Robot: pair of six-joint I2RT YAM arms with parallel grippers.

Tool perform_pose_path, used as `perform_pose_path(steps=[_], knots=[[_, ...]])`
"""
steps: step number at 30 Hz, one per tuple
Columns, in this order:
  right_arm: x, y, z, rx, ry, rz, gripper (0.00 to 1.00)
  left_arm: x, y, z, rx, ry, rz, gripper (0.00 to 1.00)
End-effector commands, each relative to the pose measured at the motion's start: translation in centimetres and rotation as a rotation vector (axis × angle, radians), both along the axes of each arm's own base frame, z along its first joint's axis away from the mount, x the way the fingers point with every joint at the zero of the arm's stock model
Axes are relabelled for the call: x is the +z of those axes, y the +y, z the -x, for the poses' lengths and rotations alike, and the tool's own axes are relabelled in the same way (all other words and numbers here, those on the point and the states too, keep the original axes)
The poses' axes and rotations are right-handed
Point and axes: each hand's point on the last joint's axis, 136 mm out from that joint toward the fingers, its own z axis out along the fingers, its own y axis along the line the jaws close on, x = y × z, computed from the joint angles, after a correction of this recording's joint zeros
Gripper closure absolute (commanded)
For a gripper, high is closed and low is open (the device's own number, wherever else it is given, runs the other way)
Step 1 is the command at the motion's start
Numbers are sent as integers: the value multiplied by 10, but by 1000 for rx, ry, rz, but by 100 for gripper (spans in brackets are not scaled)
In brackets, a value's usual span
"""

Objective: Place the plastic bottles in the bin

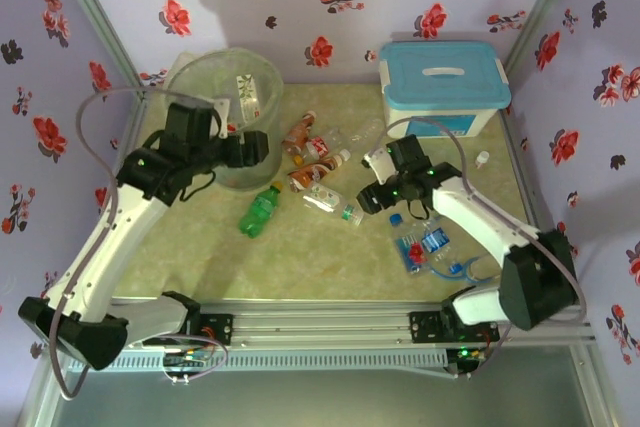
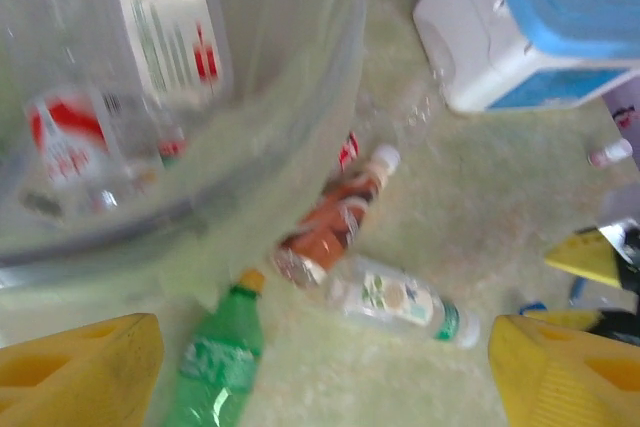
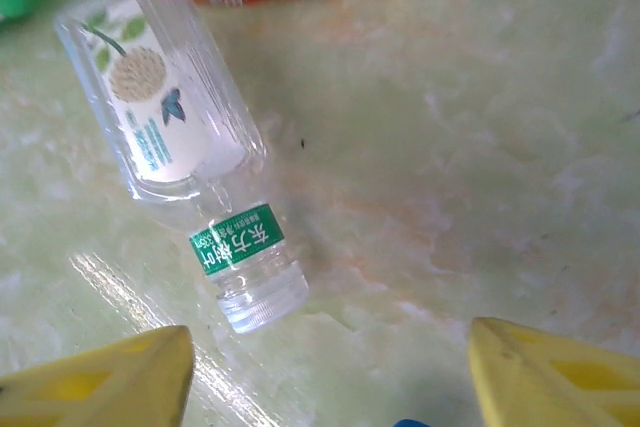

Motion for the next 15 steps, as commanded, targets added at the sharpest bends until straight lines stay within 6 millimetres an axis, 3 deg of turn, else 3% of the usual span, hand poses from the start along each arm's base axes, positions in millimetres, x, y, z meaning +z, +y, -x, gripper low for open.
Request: perform_pose_path(steps=[1, 8, 11, 15], knots=[[-15, 9, 19, 174, 59, 99, 29, -3, -16, 9, 32, 24, 198, 15], [-51, 29, 9, 246, 89, 197, 29, -32, -25, 13, 108, 35, 365, 14], [-59, 37, 2, 261, 89, 201, 38, -36, -17, 9, 164, 23, 353, 14], [-72, 45, 1, 280, 104, 204, 38, -29, -15, 5, 180, -17, 369, 13]])
